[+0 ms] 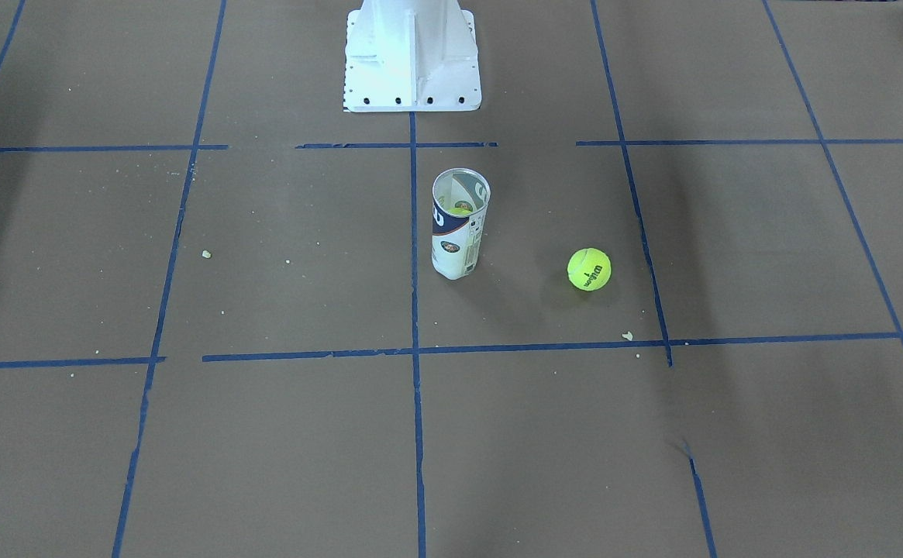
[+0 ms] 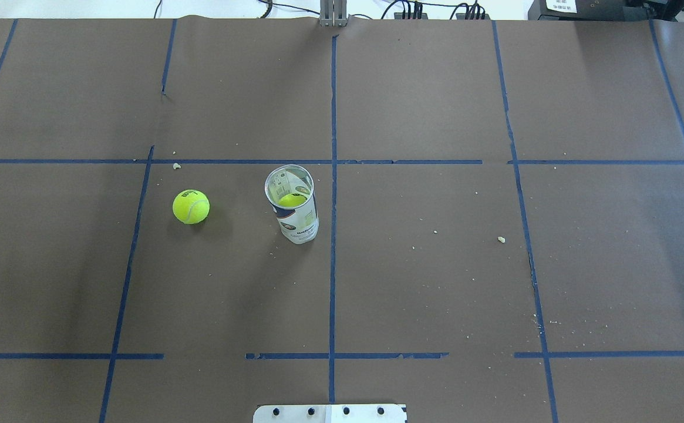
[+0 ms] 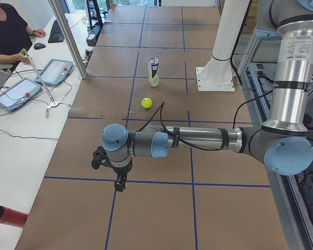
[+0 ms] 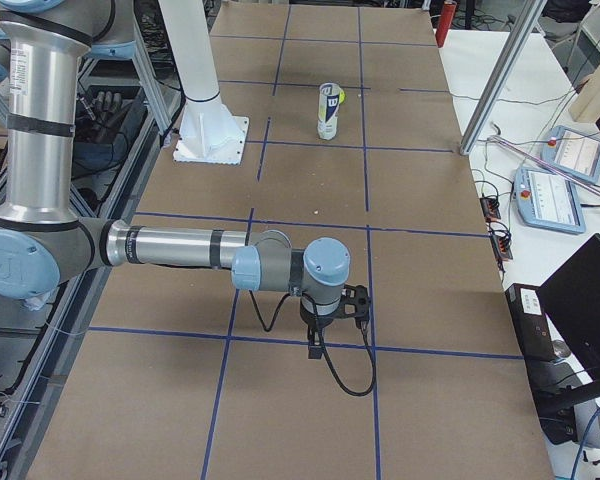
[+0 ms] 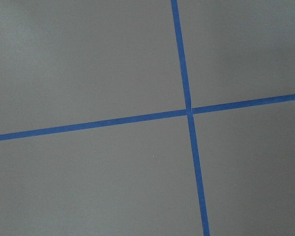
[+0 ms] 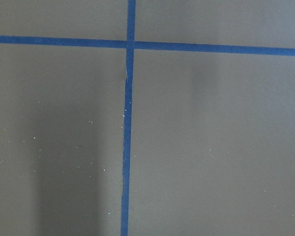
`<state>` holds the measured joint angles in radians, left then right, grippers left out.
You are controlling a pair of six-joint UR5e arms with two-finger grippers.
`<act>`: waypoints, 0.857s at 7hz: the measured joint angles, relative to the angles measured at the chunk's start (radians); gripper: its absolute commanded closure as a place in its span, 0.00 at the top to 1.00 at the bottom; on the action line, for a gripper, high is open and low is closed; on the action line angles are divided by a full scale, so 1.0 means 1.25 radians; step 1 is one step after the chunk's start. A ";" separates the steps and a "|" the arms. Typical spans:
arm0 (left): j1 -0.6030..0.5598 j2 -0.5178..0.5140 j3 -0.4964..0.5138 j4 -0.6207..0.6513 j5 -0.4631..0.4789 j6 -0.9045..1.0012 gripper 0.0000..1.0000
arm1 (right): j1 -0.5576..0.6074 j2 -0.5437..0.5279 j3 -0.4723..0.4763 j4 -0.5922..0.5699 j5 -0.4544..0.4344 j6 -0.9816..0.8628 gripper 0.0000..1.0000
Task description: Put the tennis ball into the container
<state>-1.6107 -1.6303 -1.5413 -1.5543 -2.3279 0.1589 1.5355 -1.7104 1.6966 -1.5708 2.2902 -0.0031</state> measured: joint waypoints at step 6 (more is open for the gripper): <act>0.014 -0.017 -0.109 -0.015 0.008 -0.067 1.00 | 0.000 0.000 0.000 0.000 0.000 0.000 1.00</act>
<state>-1.5928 -1.6520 -1.6778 -1.5730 -2.3185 0.0753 1.5355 -1.7104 1.6966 -1.5708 2.2902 -0.0031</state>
